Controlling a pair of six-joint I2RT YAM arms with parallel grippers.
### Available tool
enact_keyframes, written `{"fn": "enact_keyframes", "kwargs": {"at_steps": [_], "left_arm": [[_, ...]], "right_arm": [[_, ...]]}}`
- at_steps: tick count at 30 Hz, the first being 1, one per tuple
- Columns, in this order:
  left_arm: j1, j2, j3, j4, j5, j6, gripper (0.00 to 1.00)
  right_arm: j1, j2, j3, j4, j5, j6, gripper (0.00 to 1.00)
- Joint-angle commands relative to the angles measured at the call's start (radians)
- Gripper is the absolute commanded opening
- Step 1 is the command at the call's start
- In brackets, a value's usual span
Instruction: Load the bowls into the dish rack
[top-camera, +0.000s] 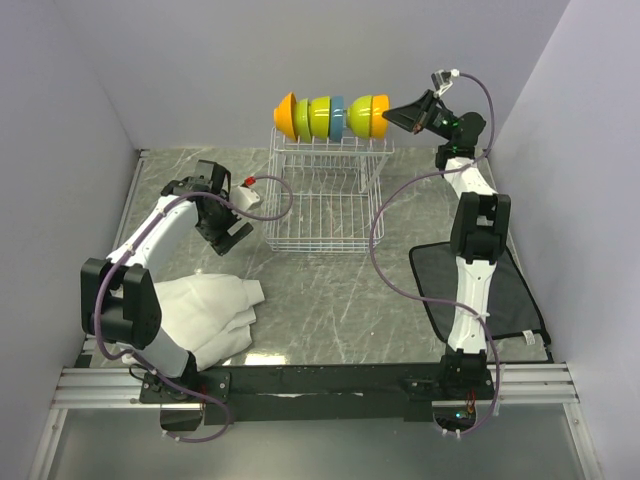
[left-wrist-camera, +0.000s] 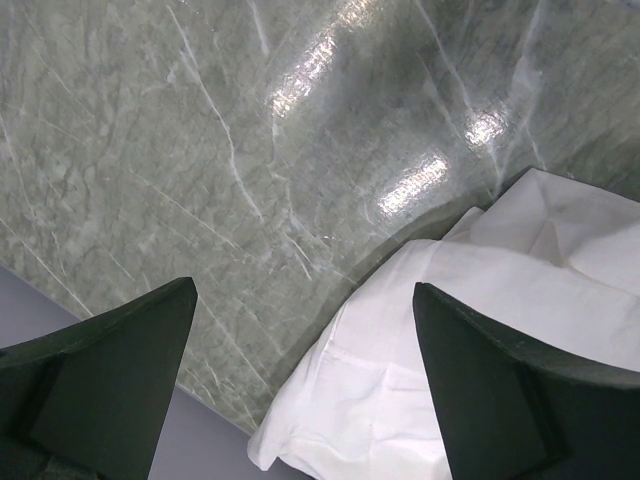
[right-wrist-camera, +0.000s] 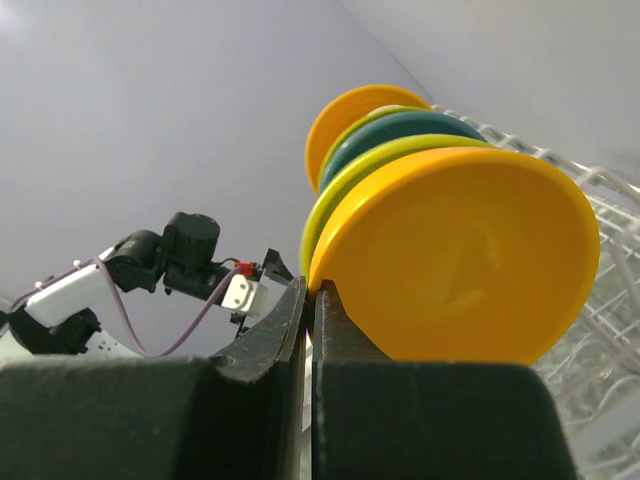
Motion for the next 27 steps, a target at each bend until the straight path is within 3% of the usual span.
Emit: {"fn": "enact_keyframes", "kwargs": {"at_steps": [1, 11, 13, 14, 16, 26, 27], "left_arm": [[-0.008, -0.005, 0.001, 0.006, -0.007, -0.010, 0.97], [-0.047, 0.020, 0.011, 0.012, -0.007, -0.017, 0.97], [-0.050, 0.023, 0.007, 0.014, -0.007, -0.019, 0.97], [-0.053, 0.021, 0.007, 0.014, -0.005, -0.019, 0.97], [-0.051, 0.021, 0.004, 0.015, -0.005, -0.020, 0.97], [-0.051, 0.024, 0.010, 0.027, -0.007, -0.019, 0.97], [-0.051, 0.024, 0.011, 0.030, -0.005, -0.016, 0.97]], "right_arm": [[0.000, 0.019, 0.023, -0.018, 0.003, -0.023, 0.00], [-0.006, 0.054, 0.061, -0.072, -0.005, -0.054, 0.00], [-0.008, 0.053, 0.058, -0.083, -0.005, -0.055, 0.04], [-0.006, 0.053, 0.059, -0.091, -0.006, -0.058, 0.07], [-0.009, 0.053, 0.053, -0.142, 0.006, -0.068, 0.24], [-0.034, 0.016, 0.036, -0.080, 0.013, -0.075, 0.52], [-0.040, 0.011, 0.035, -0.078, 0.013, -0.078, 0.62]]}}
